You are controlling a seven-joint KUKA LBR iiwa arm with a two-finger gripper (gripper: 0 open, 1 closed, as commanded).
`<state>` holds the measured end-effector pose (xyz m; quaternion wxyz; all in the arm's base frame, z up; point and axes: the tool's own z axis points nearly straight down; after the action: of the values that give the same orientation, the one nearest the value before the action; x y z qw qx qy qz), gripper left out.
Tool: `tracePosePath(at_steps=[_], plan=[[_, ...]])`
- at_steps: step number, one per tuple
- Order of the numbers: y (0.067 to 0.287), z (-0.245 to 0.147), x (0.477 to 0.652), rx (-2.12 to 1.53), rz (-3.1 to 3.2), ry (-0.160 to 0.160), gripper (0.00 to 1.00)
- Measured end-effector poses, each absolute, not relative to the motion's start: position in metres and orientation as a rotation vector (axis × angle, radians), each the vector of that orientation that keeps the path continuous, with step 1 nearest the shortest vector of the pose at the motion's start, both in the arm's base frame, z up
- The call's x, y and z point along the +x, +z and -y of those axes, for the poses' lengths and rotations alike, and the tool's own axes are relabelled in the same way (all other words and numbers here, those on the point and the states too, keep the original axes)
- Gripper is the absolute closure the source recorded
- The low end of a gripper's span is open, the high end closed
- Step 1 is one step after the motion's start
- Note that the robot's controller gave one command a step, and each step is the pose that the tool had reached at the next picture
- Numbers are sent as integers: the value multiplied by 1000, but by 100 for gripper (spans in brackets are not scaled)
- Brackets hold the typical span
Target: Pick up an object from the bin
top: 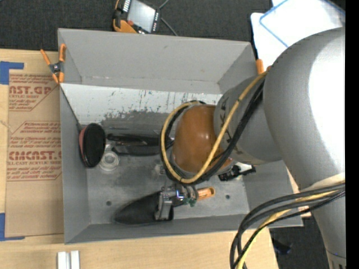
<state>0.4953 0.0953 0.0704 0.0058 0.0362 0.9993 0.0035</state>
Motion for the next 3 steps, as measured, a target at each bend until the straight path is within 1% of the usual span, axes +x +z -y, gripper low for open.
tracePosePath(at_steps=[1,2,3], plan=[[70,-137,489,156,-3123,15,0],[70,-122,494,148,-3124,9,0],[70,-125,491,179,-3120,14,0]])
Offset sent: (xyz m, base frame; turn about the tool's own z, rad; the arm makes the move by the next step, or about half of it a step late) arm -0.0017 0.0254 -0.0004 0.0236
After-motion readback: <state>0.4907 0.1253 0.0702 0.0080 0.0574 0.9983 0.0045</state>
